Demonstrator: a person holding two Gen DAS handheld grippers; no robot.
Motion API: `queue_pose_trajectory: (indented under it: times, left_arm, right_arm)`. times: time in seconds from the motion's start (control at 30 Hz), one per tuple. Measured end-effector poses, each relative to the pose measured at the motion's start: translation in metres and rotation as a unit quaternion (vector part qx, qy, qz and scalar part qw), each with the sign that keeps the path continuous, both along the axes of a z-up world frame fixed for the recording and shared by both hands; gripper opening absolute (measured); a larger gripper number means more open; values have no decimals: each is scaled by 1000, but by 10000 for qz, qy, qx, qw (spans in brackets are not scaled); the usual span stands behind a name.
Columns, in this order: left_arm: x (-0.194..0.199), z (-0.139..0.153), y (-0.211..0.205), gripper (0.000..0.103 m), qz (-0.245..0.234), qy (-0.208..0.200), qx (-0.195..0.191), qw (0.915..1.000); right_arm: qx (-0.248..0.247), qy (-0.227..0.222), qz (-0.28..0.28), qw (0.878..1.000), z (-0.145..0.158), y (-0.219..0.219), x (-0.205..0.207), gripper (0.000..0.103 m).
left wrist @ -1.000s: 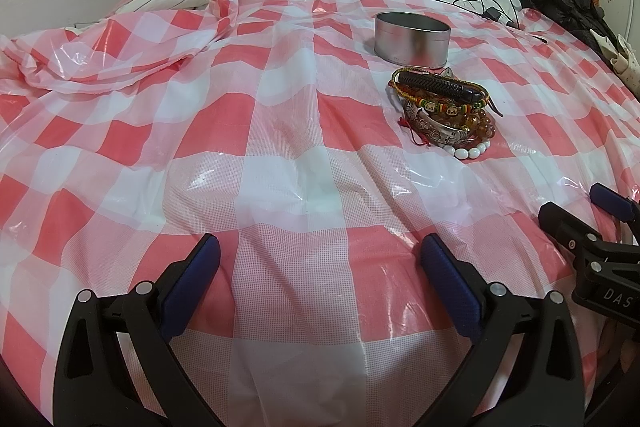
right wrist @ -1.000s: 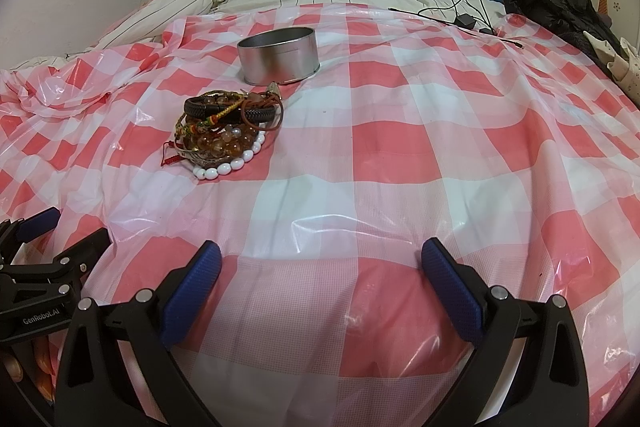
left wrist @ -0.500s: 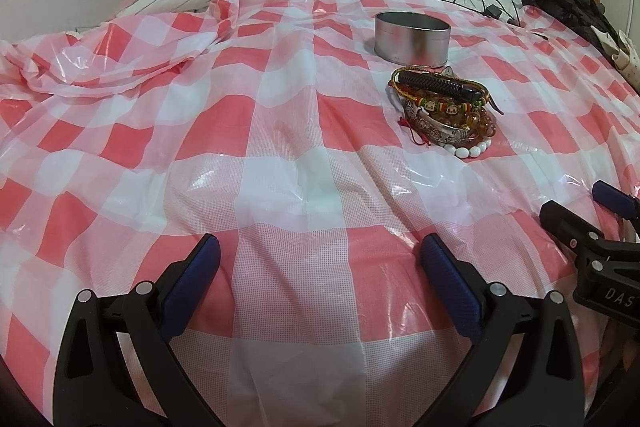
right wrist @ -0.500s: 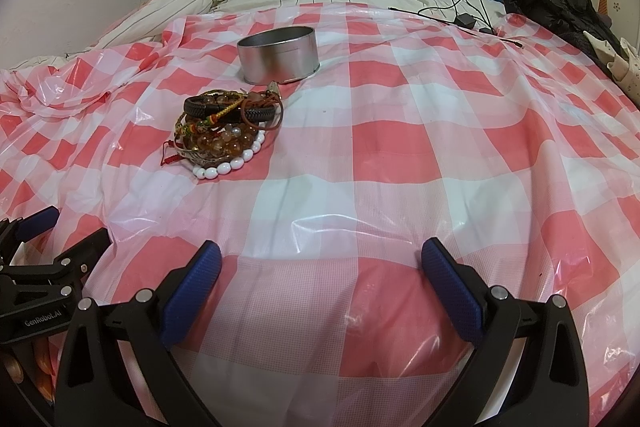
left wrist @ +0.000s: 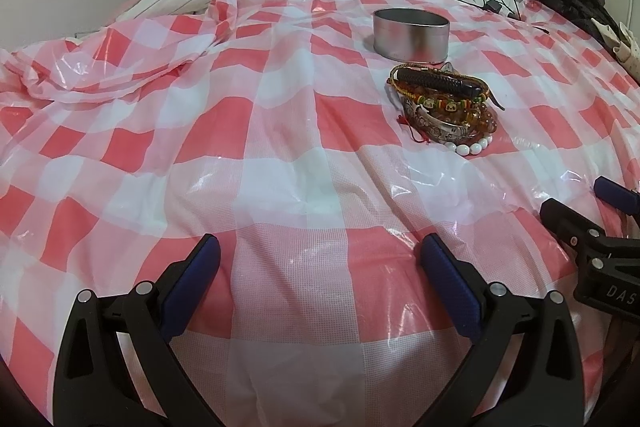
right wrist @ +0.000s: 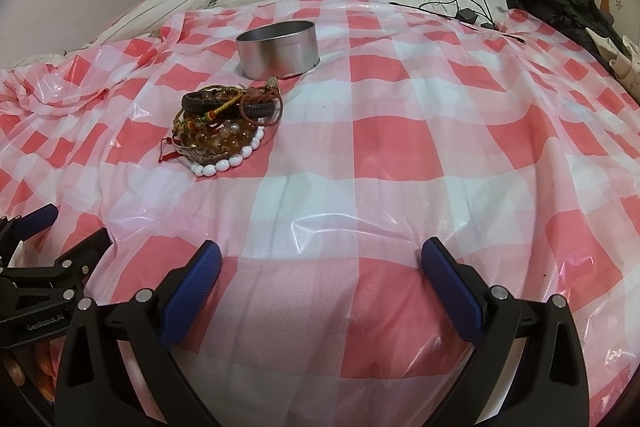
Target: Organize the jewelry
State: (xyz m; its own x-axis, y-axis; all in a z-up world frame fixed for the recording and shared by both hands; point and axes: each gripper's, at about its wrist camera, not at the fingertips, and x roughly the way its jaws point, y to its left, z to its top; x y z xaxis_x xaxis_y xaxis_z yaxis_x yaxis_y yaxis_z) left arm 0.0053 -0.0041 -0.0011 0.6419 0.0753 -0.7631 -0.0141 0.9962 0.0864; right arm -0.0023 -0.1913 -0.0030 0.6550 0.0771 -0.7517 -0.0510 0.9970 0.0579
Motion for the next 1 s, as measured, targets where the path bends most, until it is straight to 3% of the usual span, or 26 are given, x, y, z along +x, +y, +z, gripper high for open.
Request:
queue_pose_trajectory:
  times: [0.13,0.27,0.37,0.5,0.63,0.8,0.9,1.0]
  left_arm:
    - [2,10,0,97,-178,-22,-32,9998]
    - [3,34,1,97,-525,-496,-509,9961]
    - [17,39,0,97,-743,-446,-841,9927]
    - [39,36,-5,97,-604,-200,-818,9946]
    - [55,42,-9,97,-643,-379,-753,9944]
    - [74,50,1,96,-760,-425,-1020,9910]
    - [86,52,5,88,-905,-428,-1259,9870]
    - [88,48,4,84,-1011,-445,-1359,9845]
  right_arm:
    - [34,27,8,10000,-1,0,1,96]
    - [79,70,30,9999,-1,-2,1,96]
    - [96,117,54,9999,0,-2,3,96]
    - [92,129,66,9999,0,-1,4,96]
    - [99,196,264,9994,8,-1,6,96]
    - [-297,-232,571,9977,44,-3,25,96]
    - [-280,-388,718,9963,60,-10,46,96]
    - [-65,-429,661,9969,58,-18,62,96]
